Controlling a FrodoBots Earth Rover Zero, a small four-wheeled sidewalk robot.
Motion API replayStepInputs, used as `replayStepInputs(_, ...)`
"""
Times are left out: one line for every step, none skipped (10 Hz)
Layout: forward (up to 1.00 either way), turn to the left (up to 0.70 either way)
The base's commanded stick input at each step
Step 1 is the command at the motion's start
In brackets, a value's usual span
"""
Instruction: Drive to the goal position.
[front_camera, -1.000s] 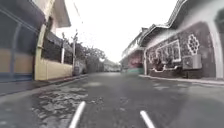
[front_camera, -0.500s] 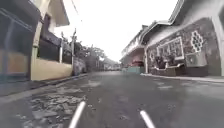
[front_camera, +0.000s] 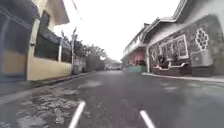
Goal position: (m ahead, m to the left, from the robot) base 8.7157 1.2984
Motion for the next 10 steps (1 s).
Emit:
replayStepInputs(0.7,0.0)
replayStepInputs(0.7,0.0)
replayStepInputs(0.7,0.0)
replayStepInputs(0.7,0.0)
replayStepInputs(0.7,0.0)
replayStepInputs(0.7,0.0)
replayStepInputs(0.7,0.0)
replayStepInputs(0.7,0.0)
replayStepInputs(0.7,0.0)
replayStepInputs(0.7,0.0)
